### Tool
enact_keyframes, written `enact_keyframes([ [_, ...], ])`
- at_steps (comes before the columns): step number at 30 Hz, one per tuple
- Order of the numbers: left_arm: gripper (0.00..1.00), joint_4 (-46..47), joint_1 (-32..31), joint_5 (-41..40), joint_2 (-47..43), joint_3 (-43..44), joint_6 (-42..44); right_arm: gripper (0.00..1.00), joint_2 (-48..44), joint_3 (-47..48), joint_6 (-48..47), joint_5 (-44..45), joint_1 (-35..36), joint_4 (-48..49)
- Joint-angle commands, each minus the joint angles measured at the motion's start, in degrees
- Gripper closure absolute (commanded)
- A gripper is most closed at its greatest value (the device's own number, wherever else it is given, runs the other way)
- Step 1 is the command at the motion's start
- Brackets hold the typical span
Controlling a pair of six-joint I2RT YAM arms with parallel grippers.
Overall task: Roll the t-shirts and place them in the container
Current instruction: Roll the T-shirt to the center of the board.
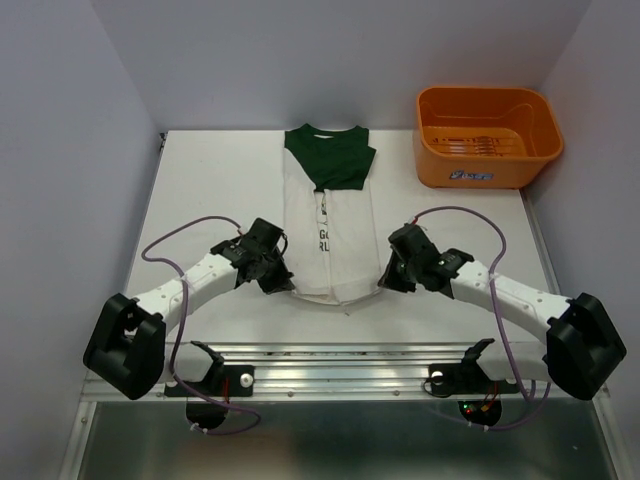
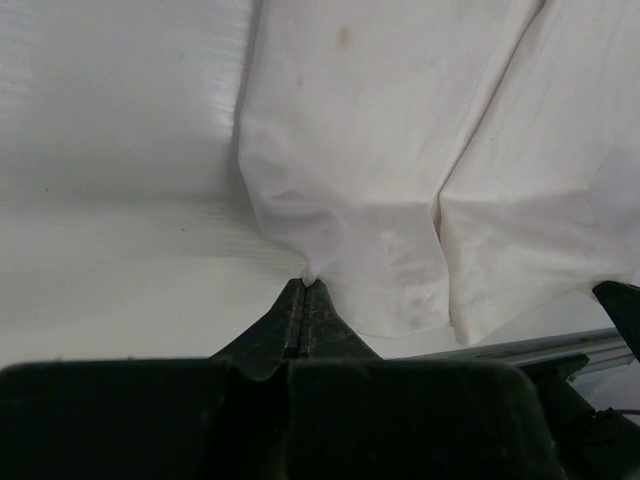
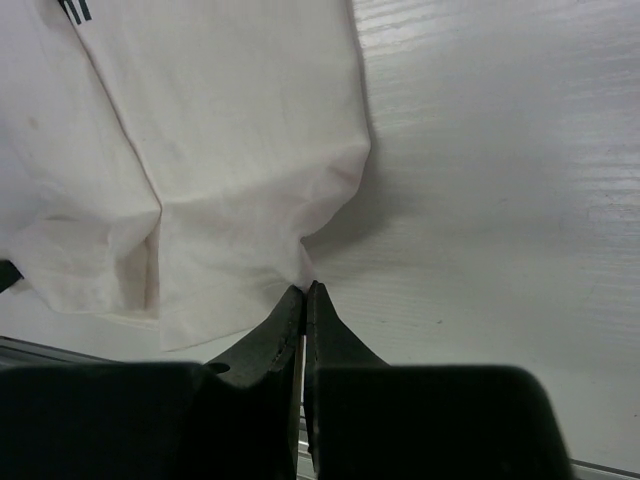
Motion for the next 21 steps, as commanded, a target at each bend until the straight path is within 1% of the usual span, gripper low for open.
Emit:
enact_keyframes([
  [1,1.0,0.0,1.2,-2.4,1.0,2.7,1.7,0.99,0.4,3.5,-0.9,3.3,0.4,0.1],
  [10,1.0,1.1,2.4,-4.4,6.4,6.8,2.9,0.99,6.0,7.5,-2.2,6.5,0.4,0.3],
  [17,1.0,2.0,3.6,-5.1,10.0,8.7,3.1,0.99,10.1,11.8,-3.9,9.4,-0.9,0.6],
  [21,1.0,2.0,4.1,-5.5,11.5,9.8,3.5,0.99,12.1,13.3,-5.1,9.5,-2.1,1.2],
])
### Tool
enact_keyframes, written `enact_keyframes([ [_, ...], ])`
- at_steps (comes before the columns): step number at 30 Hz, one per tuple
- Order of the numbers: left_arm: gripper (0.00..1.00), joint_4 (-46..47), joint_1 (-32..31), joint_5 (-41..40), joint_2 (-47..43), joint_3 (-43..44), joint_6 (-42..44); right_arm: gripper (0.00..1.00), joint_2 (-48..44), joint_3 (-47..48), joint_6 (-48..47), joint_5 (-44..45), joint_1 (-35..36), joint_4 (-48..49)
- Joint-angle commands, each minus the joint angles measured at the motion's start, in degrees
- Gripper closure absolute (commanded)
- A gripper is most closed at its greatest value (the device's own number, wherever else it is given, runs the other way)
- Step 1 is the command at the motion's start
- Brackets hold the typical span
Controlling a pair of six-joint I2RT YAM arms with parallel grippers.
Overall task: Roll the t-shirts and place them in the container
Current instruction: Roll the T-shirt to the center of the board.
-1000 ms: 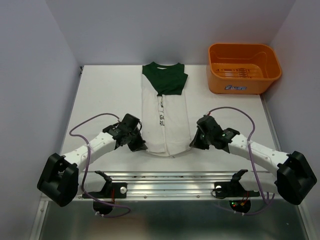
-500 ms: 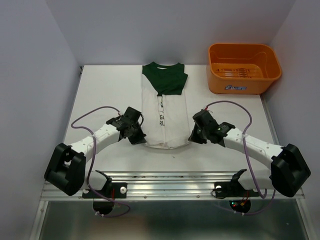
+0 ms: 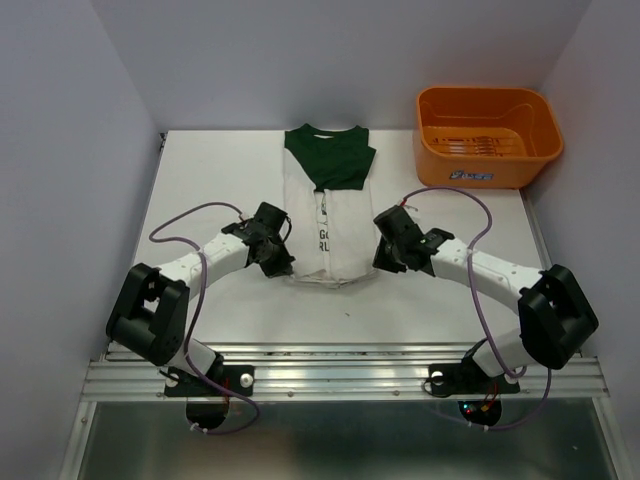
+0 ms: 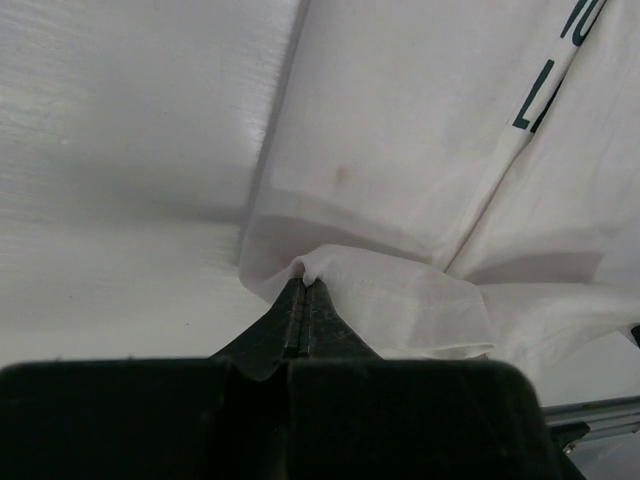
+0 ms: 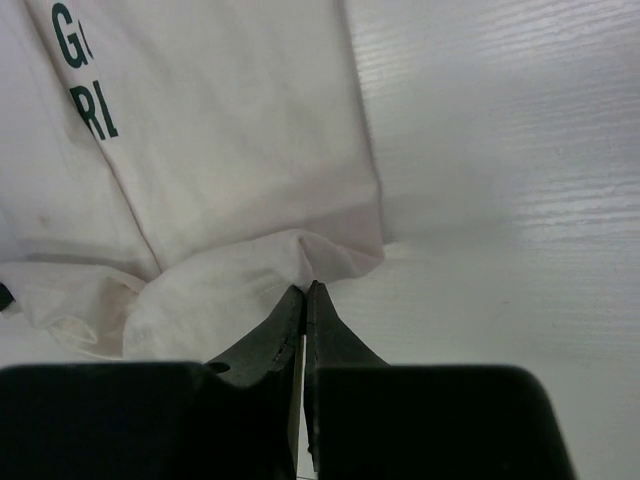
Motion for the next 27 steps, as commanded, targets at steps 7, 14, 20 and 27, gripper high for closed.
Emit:
enact_keyframes([
  [7,1.0,0.0,1.3,-2.8,2.0,3.4,1.0,0.99,3.9,4.8,-2.8,2.1,-2.9,2.6],
  [14,0.62,-1.2,2.2,-2.8,0.7,4.8,2.1,0.59,3.4,6.3,-3.1,2.1,-2.9,2.7],
  [20,0.44,-4.1,2.5,-9.6,-3.6,8.7,4.2,0.52,-1.6,5.3,-3.3,2.1,-2.9,1.0],
  [27,0.54,-3.9,2.2,-8.4,-8.5,6.8,7.2,0.75,-4.8,1.3,-4.4,-3.9,-2.9,1.6],
])
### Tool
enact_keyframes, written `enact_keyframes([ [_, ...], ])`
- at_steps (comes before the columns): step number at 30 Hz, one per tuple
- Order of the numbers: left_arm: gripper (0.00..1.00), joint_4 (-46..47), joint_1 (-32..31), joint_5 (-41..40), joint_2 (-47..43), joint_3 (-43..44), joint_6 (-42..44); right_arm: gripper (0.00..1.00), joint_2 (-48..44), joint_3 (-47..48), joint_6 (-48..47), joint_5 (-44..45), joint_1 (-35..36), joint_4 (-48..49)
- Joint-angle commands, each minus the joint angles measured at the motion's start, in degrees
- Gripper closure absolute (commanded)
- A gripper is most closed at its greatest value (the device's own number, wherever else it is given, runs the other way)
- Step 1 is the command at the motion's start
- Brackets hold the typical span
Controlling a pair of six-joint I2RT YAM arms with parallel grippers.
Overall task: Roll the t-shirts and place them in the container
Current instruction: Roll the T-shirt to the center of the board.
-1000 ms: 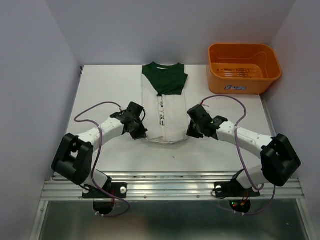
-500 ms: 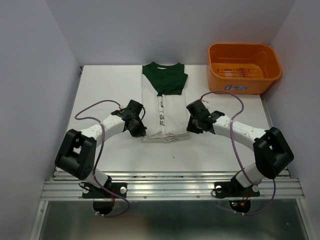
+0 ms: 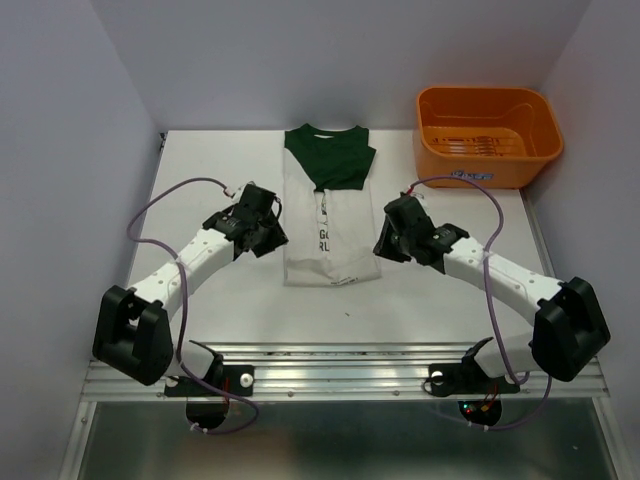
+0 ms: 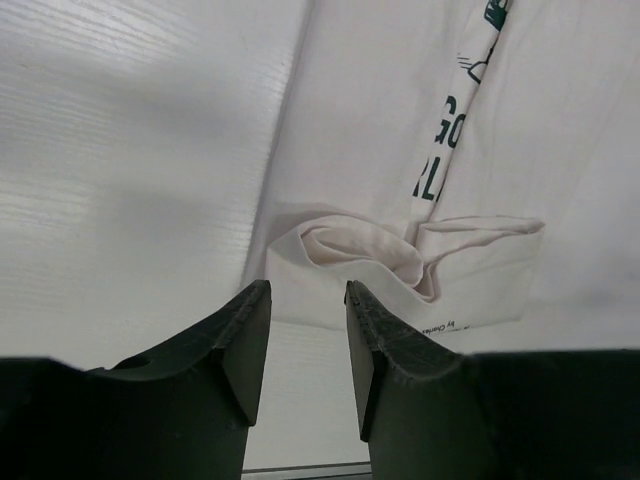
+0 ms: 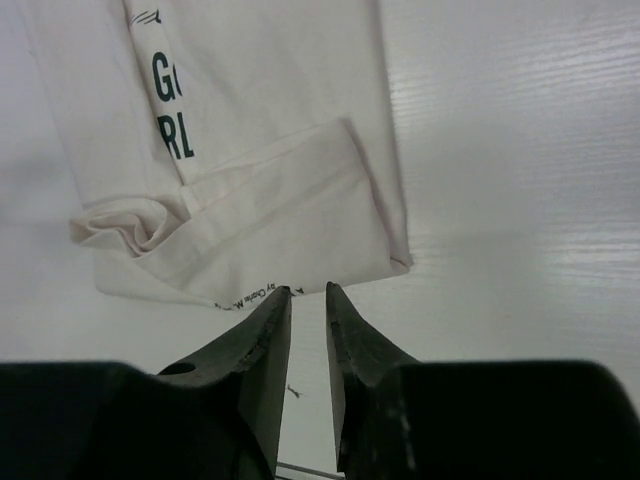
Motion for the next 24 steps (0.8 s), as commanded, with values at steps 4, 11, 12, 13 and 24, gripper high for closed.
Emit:
enact_keyframes([
  [4,0.63,3.6,-2.6,8.2,-5.5,-4.2,5.3,0.79,0.9,-2.2,-0.9,-5.1,1.3,2.8],
  [11,0.63,6.6,-4.5,12.8,0.3,-6.1,7.4,0.64,9.0,2.8,-5.4,-1.2,1.3,2.6],
  [12,0.63,7.1,-4.4,12.4,1.5,-6.2,7.6,0.62,10.0,4.2,-7.2,-0.8,1.3,2.6],
  [13,0.63,7.4,-4.5,12.5,2.2,-6.2,8.0,0.61,12.6,5.2,-7.9,-0.7,1.3,2.4],
  [24,0.66,8.8,-4.5,10.2,9.8,-6.4,8.0,0.59,19.3,9.4,-11.3,1.2,1.3,0.3],
])
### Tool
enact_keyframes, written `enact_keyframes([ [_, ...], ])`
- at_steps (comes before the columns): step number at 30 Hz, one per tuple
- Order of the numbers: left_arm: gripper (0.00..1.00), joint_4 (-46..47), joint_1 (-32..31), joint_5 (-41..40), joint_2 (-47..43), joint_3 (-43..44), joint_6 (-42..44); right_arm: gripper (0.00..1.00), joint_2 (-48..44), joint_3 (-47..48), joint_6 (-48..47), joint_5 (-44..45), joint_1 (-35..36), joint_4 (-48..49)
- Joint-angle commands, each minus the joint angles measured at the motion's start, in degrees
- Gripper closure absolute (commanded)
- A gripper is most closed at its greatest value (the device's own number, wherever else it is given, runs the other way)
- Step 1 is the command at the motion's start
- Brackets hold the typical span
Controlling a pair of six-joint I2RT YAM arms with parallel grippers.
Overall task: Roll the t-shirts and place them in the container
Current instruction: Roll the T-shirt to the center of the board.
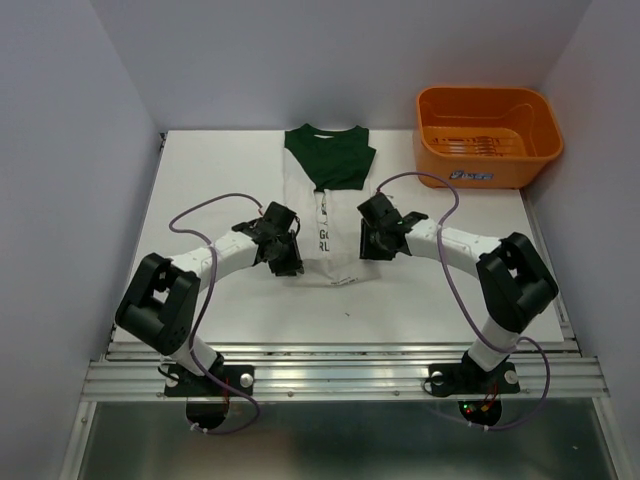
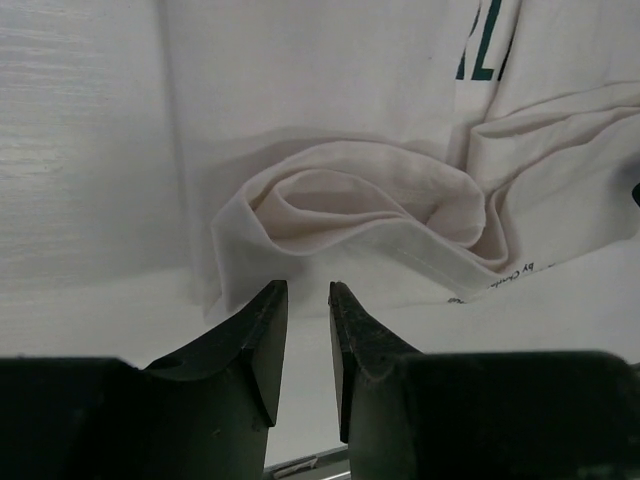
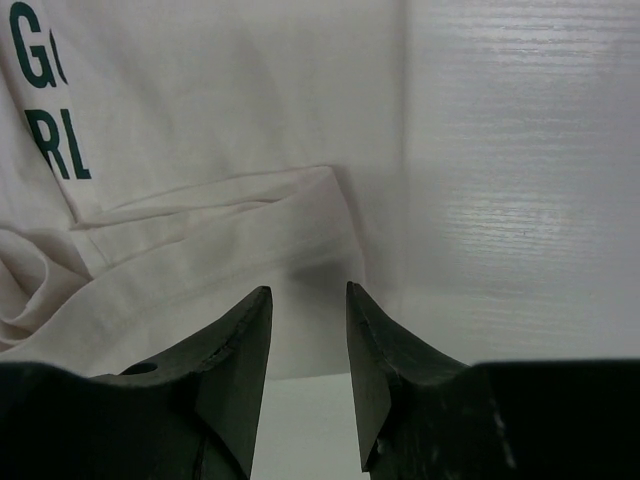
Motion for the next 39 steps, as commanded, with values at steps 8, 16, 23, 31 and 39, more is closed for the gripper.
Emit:
enact_keyframes([
  [8,0.66,2.2,0.2,-0.4,3.3,-1.8,0.3,0.62,2.4,1.0,-1.6,2.7,0.4,-0.4],
  [16,0.66,2.5,0.2,-0.2,4.2,-2.2,0.5,0.95,1.3,0.3,-0.7,3.9,0.4,-0.2],
  [23,0.66,3.1,0.5,0.4,4.5,-2.5,0.6,0.85,-2.2,-2.8,1.1,6.1,0.4,0.4],
  [31,0.67,3.0,0.5,0.7,4.7,-2.0,0.9,0.6,0.1,-2.5,1.1,5.8,0.4,0.6],
  [39,0.67,3.0,0.5,0.6,4.8,-2.4,0.9,0.93,-0.4,-2.6,1.3,5.4,0.4,1.0],
])
